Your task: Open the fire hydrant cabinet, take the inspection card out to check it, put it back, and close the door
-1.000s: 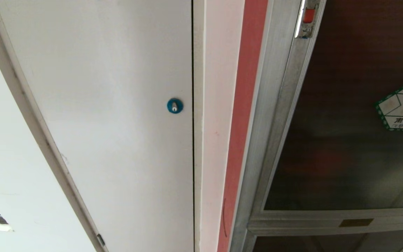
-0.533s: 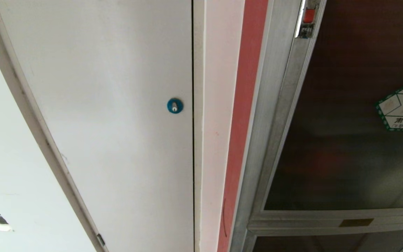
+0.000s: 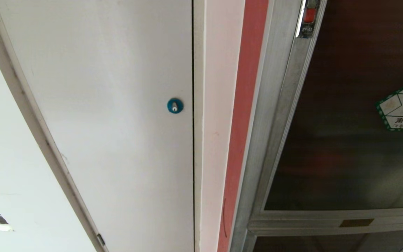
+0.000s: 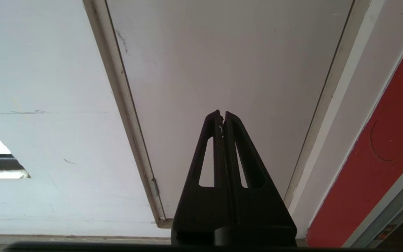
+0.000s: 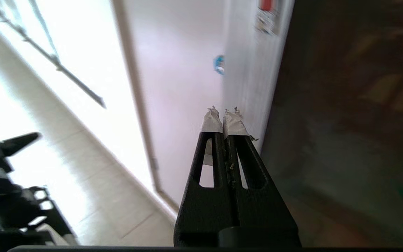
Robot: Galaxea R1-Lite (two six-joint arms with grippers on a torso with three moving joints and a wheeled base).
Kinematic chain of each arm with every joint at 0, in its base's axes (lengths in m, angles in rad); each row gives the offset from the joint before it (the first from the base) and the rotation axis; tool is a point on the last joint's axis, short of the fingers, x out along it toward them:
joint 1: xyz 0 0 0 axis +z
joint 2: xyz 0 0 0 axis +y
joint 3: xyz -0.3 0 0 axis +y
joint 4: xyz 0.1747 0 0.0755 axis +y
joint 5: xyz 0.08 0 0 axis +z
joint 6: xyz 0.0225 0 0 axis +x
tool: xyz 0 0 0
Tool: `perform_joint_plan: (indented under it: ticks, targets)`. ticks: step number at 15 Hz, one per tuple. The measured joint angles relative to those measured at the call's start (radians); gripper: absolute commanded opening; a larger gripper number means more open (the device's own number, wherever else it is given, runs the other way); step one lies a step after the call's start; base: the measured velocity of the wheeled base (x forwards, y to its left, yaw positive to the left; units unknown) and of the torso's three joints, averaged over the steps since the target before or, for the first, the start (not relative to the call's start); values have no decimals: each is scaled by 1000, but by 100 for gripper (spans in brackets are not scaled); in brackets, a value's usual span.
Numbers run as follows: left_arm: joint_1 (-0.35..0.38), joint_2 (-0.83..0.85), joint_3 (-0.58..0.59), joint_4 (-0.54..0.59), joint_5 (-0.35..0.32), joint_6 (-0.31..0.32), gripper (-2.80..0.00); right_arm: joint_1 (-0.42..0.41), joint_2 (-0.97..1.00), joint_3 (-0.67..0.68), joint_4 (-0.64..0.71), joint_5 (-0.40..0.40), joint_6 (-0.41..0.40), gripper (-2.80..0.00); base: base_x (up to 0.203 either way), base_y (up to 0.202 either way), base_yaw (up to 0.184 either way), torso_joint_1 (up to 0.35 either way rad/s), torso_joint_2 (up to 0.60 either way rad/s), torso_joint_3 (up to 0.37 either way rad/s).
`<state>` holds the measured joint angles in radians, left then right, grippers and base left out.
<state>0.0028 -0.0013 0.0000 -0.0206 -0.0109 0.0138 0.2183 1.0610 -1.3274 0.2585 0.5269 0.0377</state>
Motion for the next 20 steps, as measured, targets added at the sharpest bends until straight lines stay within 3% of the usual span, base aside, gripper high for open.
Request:
perform_joint_plan:
  ticks: [5,20]
  targets:
    - [0,0,0,0,0,0,-280,140,206,-193,-12,-113,41,-280,0,0,0,0,0,0]
    - [0,0,0,0,0,0,-280,148,410,-370,-30,-188,42,-280,0,0,0,0,0,0]
